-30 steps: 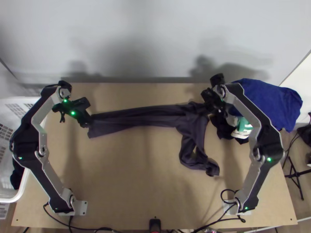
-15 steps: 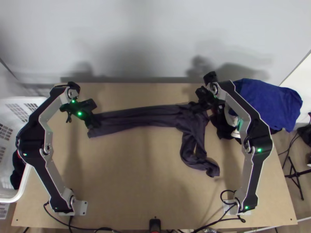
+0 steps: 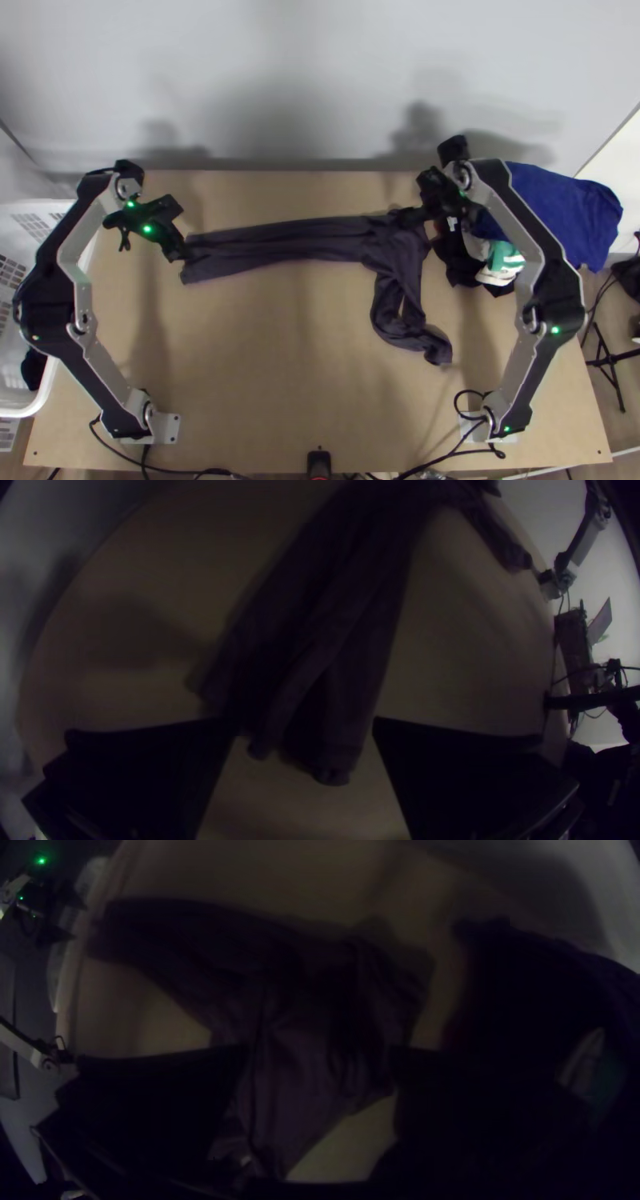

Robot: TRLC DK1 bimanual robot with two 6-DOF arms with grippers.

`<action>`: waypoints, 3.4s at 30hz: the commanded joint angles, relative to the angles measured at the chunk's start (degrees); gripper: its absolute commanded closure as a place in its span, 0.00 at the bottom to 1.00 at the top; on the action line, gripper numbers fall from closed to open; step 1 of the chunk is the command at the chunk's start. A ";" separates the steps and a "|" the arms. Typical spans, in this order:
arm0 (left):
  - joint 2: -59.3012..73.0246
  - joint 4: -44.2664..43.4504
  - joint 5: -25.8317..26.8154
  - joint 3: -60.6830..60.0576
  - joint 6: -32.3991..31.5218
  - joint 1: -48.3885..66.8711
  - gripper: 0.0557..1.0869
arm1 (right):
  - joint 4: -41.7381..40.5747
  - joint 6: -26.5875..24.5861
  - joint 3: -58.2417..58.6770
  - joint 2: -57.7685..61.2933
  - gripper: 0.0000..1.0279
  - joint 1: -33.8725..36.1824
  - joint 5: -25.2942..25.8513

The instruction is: Fold the t-shirt

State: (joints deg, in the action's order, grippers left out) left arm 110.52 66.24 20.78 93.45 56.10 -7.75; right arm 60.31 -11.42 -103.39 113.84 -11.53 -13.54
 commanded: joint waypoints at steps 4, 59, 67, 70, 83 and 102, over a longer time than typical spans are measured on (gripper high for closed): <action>-8.30 3.64 -0.03 -3.80 -0.29 1.60 0.04 | 4.29 -1.94 11.37 -9.87 0.04 -3.06 0.09; -28.52 1.97 -2.85 -18.65 -1.52 4.94 0.04 | -9.51 -6.95 48.29 -26.39 0.27 -11.41 4.14; -29.22 1.26 -3.20 -18.83 -1.52 3.88 0.04 | -11.97 -7.04 48.64 -25.16 0.44 -11.41 4.14; -29.40 1.26 -3.20 -18.83 -1.52 3.44 0.04 | -13.03 -7.39 49.25 -24.98 0.47 -11.32 4.14; -30.36 0.30 -3.28 -19.53 -1.16 3.00 0.04 | -15.84 -8.00 49.61 -25.86 0.97 -10.71 4.14; -30.80 0.03 -3.37 -19.88 -0.64 2.04 0.04 | -7.76 -6.51 27.28 -25.34 0.97 -20.20 0.44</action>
State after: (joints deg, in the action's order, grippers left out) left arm 79.75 66.48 17.50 73.54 55.05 -5.13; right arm 51.48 -18.44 -67.09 84.27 -25.87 -11.46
